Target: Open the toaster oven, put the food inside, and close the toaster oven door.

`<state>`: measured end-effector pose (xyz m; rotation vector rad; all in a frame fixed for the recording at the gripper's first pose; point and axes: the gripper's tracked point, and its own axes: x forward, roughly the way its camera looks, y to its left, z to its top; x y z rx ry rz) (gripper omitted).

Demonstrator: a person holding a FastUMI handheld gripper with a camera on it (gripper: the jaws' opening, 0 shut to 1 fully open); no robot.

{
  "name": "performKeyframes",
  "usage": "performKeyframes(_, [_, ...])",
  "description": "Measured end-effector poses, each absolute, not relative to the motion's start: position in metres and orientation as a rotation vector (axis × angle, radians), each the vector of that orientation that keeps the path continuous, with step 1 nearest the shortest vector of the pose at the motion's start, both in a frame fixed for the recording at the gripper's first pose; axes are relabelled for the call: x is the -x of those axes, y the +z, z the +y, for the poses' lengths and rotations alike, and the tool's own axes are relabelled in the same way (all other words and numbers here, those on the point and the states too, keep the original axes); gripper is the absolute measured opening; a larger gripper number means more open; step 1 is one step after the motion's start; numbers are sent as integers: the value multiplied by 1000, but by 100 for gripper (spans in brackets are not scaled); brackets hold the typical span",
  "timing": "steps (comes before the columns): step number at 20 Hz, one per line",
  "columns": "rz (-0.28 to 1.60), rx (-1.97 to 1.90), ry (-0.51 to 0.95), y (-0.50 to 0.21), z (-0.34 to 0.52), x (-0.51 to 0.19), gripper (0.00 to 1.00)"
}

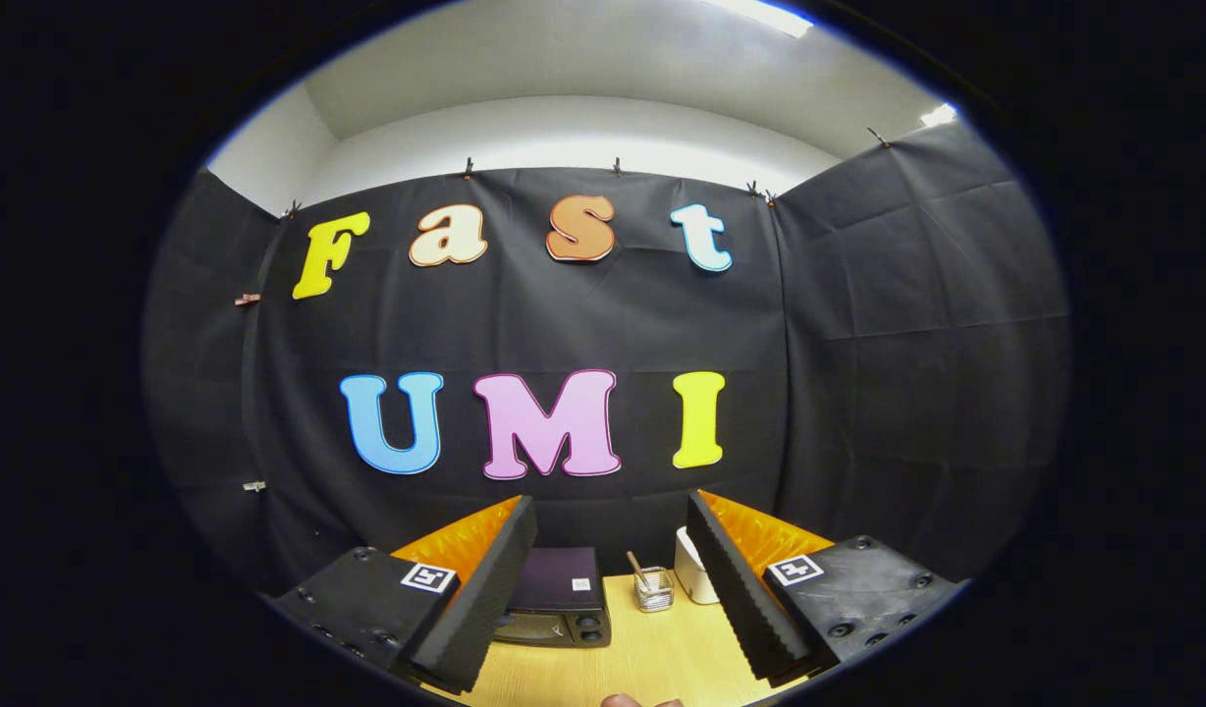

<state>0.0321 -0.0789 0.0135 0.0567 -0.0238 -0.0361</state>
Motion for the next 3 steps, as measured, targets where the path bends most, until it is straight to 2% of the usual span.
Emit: performKeyframes(3, [-26, -53, -41, 12, -82, -31, 99])
